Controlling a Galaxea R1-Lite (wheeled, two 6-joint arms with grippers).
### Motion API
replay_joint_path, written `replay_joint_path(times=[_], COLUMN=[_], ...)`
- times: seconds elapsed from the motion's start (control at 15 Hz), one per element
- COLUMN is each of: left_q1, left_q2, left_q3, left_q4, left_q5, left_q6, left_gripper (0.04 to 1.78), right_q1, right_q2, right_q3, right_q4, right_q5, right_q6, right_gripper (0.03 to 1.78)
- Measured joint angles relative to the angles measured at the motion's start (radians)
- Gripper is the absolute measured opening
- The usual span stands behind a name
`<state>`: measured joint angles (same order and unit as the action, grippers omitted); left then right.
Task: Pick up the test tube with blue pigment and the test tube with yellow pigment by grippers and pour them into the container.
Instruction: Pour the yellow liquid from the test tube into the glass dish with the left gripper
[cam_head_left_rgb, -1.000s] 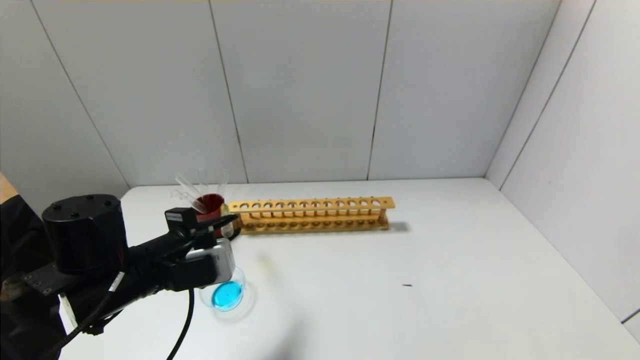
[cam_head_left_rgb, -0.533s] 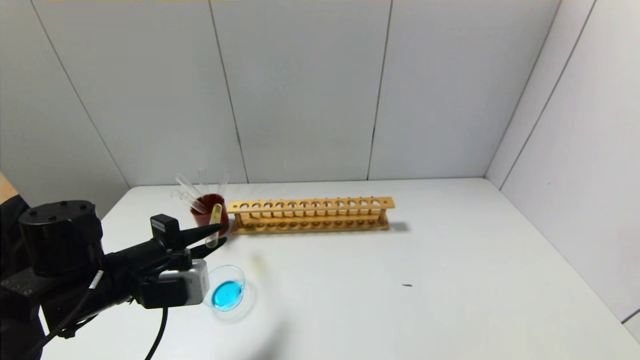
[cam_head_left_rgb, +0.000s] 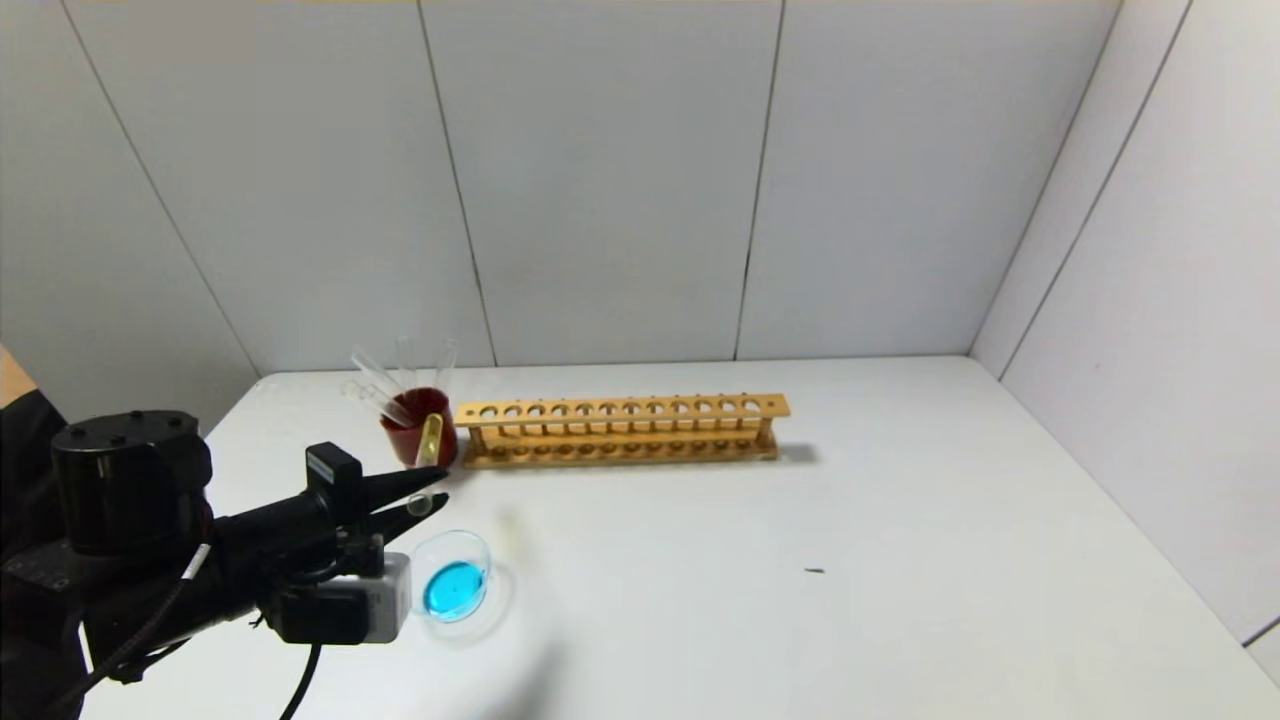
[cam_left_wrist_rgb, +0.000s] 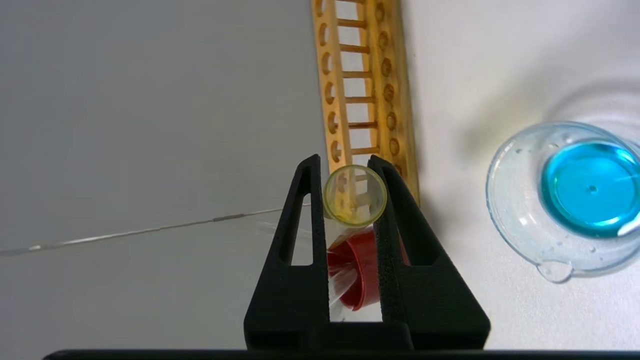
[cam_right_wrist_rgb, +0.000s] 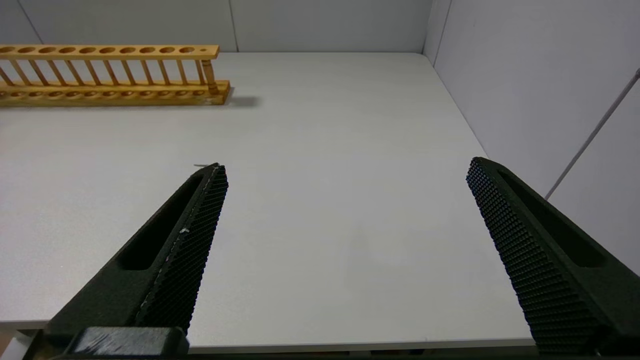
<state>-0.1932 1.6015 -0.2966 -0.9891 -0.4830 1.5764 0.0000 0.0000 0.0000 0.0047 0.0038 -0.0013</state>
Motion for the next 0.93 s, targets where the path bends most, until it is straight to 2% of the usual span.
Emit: replay_joint_path(times=[0.2,0.93], left_q1=[0.010,0.071], left_q2=[0.022,0.093], left_q3=[-0.026,-0.073], left_q4=[0.024,0.026], left_q5=[-0.023,-0.023], left_q6=[0.047,0.227], left_gripper=[0.31,0.31], right_q1=[0.000,0.000], right_q2=[0.000,0.000], right_q3=[0.000,0.000], right_q4=[0.000,0.000], right_q5=[0.000,0.000], right_q6=[0.000,0.000], right_gripper=[1.75,1.75])
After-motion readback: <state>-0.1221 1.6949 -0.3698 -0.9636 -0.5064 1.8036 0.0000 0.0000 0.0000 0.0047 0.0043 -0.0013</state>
